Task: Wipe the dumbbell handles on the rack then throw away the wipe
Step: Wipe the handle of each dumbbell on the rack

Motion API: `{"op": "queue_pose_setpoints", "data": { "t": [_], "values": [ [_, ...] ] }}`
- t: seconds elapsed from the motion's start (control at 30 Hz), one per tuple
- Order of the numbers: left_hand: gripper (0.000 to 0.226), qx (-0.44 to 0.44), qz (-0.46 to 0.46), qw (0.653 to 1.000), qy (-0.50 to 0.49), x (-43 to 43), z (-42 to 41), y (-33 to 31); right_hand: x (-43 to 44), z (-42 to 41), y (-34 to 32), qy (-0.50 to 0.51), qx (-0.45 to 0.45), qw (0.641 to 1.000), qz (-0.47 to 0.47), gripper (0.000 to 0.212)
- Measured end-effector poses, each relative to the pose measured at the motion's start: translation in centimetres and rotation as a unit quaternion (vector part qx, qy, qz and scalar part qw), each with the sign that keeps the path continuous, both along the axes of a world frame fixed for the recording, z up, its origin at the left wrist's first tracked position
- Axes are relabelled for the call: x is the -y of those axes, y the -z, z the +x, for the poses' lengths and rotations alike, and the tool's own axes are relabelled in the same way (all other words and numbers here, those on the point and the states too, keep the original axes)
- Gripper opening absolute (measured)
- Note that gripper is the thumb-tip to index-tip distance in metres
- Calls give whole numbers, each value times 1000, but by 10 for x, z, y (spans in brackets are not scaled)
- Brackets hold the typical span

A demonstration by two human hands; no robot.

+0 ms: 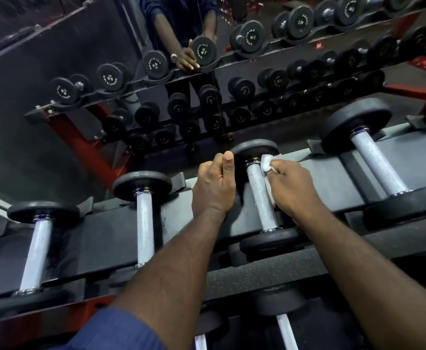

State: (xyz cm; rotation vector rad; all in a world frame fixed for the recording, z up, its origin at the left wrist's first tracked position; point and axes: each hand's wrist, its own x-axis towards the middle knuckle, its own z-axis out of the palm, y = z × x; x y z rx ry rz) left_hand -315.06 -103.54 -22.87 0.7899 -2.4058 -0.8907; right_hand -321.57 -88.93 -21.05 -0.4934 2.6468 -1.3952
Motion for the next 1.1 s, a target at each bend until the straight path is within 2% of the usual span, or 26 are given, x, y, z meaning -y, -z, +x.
{"op": "queue_pose_setpoints", "data": {
  "t": [0.1,0.17,0.23,0.33,0.4,0.47,0.53,0.6,0.63,0.77,0.83,0.93,1.0,1.07,1.1],
  "values": [
    [66,5,2,1000,-1,-1,0,-1,1,-2,1,16,-8,1000,-20,22],
    [67,6,3,1000,0,-2,0,-1,4,-2,3,-20,53,998,-11,21],
    [66,6,3,1000,0,-2,1,-1,5,-2,6,-16,94,995,-42,21],
    [64,7,0,1000,-2,-2,0,-1,-1,-5,6,45,70,992,-97,24],
    [62,4,4,1000,-3,-2,-1,0,1,-4,2,18,120,982,-145,30],
    [59,-1,8,1000,-4,-2,-2,0,6,-2,2,-32,232,953,-192,40],
    [59,-2,6,1000,-7,-2,-2,2,7,-2,1,-48,332,904,-266,39],
    [60,-5,6,1000,-11,-2,-2,3,2,-8,3,-7,373,861,-345,33],
    [60,-7,8,1000,-14,-2,-3,3,0,-11,6,22,371,853,-367,32],
    [54,-5,-3,1000,-24,-4,-4,3,2,-7,8,-30,389,859,-331,35],
    [53,-9,-3,1000,-27,-5,-4,2,4,-5,4,-56,428,840,-329,38],
    [55,-10,-11,999,-34,-5,-5,0,-1,-10,4,-32,457,797,-393,36],
    [46,-14,-13,999,-41,-4,-6,5,-1,-11,8,-28,453,801,-391,30],
    [47,-19,-10,999,-49,-3,-6,6,2,-9,7,-61,460,810,-359,30],
    [48,-20,-12,998,-51,-3,-7,6,1,-10,6,-76,479,800,-353,31]
  ]
}}
